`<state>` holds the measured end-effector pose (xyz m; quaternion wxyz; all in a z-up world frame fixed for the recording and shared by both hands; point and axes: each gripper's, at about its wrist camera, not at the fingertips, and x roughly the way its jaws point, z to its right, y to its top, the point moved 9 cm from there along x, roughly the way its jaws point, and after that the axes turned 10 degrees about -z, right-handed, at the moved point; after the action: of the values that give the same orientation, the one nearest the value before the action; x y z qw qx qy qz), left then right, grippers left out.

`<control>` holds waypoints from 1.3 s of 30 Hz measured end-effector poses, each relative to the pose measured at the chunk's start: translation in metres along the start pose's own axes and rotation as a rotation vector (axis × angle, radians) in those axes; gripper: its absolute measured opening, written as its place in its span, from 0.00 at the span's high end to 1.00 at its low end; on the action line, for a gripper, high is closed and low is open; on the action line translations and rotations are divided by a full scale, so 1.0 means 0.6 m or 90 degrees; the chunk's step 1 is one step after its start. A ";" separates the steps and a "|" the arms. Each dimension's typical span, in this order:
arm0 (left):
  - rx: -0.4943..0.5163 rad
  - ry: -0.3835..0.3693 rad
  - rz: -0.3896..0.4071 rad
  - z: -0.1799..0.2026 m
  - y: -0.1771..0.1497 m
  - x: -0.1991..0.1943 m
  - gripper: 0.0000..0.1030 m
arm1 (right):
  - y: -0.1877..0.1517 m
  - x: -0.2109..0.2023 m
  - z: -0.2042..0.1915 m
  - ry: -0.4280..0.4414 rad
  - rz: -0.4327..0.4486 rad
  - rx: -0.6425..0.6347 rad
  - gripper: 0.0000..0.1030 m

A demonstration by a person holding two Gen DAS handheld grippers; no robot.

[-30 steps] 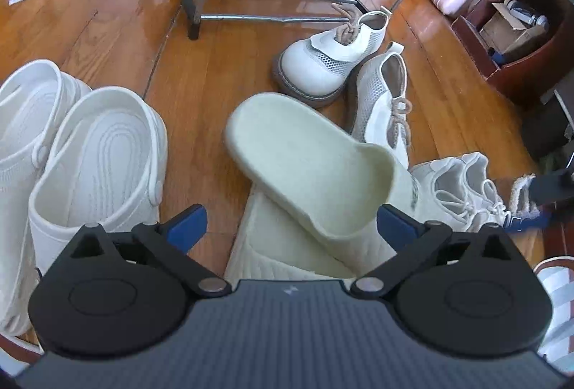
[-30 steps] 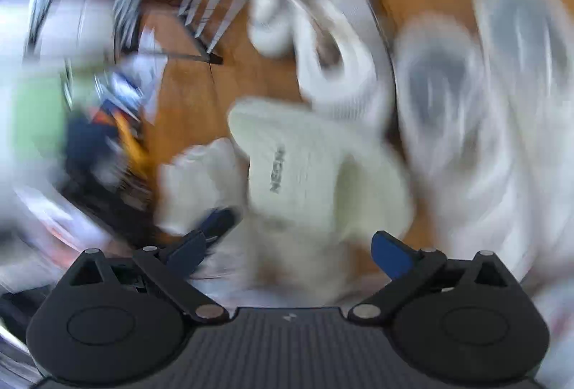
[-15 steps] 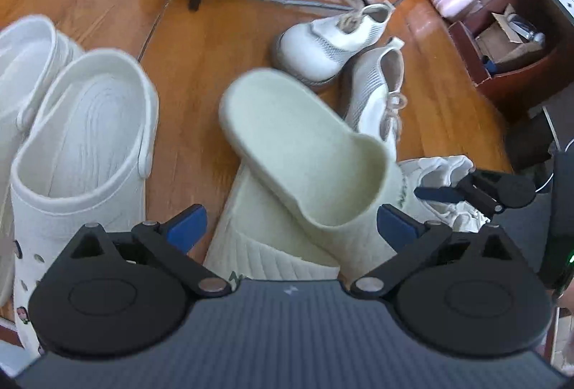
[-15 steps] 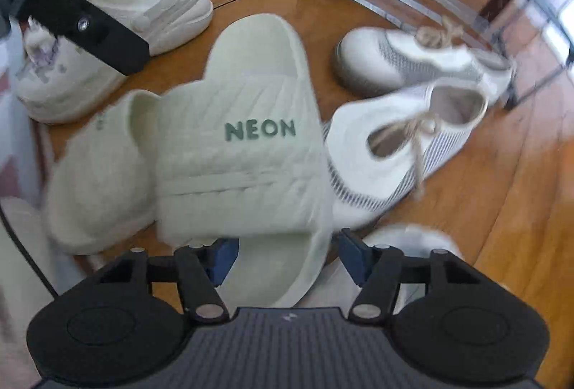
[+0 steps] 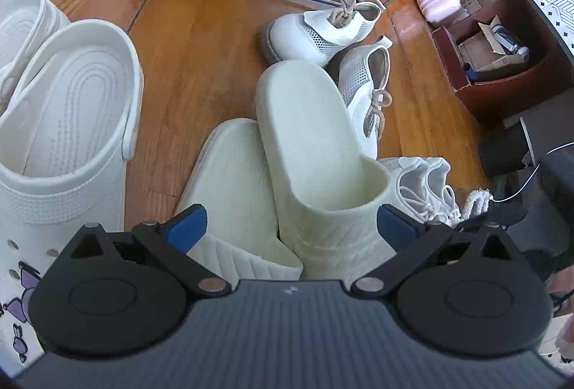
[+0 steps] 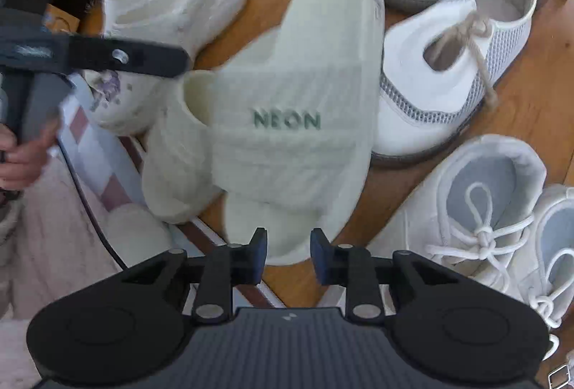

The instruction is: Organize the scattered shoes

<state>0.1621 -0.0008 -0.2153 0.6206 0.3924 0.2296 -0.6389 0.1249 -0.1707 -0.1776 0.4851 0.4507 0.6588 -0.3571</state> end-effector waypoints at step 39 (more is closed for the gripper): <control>-0.007 0.009 0.011 -0.018 0.003 -0.011 0.00 | 0.006 -0.001 0.052 0.156 -0.010 0.306 0.11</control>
<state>0.1657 0.0113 -0.2158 0.6266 0.3952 0.2342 -0.6296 0.1386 -0.1980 -0.1859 0.2779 0.5876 0.6127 -0.4496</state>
